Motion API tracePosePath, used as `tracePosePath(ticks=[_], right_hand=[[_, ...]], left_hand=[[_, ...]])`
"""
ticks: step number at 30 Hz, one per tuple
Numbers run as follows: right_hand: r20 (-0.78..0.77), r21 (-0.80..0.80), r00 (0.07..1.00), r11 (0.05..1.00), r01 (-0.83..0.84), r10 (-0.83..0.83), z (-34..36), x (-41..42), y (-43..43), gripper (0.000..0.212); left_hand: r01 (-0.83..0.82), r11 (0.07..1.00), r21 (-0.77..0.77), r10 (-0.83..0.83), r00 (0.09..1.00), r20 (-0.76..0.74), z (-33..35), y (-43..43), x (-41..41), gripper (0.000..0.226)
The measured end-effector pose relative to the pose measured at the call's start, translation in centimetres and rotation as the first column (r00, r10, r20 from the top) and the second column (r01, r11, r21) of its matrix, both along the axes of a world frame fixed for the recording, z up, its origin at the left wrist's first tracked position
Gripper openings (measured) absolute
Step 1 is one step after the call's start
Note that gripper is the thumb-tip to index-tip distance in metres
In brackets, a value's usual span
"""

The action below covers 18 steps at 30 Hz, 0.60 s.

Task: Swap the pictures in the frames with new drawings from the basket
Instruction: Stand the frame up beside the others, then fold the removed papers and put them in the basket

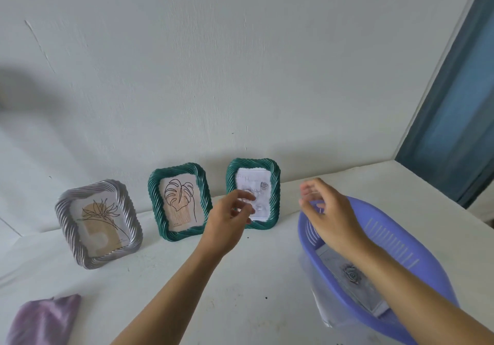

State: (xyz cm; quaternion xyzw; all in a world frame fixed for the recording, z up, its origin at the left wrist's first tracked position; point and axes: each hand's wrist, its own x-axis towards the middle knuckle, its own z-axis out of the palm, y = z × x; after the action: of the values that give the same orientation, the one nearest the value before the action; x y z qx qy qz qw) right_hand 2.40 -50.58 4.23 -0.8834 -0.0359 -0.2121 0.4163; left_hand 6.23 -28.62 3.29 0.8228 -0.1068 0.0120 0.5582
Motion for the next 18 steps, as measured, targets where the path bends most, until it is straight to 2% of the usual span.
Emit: tracePosePath(ticks=[2,4,6,8,10,15,18], right_hand=[[-0.024,-0.072,0.999,0.996,-0.045,0.044,-0.5,-2.3,-1.2,0.016],[-0.120,-0.119,0.989,0.988,-0.102,0.088,-1.4,-4.5,-1.9,0.015],[-0.208,-0.204,0.971,0.966,-0.158,0.115,-2.3,-6.7,-2.5,0.034],[-0.297,-0.296,0.948,0.934,-0.202,0.111,-3.4,-8.5,-2.8,0.050],[-0.316,-0.339,0.942,0.914,-0.225,0.115,-4.4,-9.7,-2.9,0.059],[-0.234,-0.348,0.962,0.912,-0.216,0.139,-5.9,-10.5,-3.9,0.049],[-0.205,-0.332,0.968,0.920,-0.208,0.145,-5.9,-10.4,-4.1,0.046]], left_hand=[[0.064,0.995,0.071,-0.060,0.997,-0.054,-0.5,-0.6,-1.6,0.018],[0.126,0.974,0.186,-0.119,0.992,-0.046,-2.4,-1.3,-3.2,0.017],[0.186,0.924,0.335,-0.205,0.979,0.021,-4.9,-2.4,-5.1,0.018],[0.211,0.831,0.514,-0.291,0.954,0.079,-7.4,-3.7,-6.9,0.027],[0.171,0.737,0.654,-0.289,0.954,0.076,-9.1,-4.9,-8.4,0.039],[0.102,0.635,0.766,-0.254,0.964,0.082,-11.5,-7.1,-10.2,0.051],[0.051,0.625,0.779,-0.212,0.971,0.107,-11.9,-7.5,-10.5,0.047]])
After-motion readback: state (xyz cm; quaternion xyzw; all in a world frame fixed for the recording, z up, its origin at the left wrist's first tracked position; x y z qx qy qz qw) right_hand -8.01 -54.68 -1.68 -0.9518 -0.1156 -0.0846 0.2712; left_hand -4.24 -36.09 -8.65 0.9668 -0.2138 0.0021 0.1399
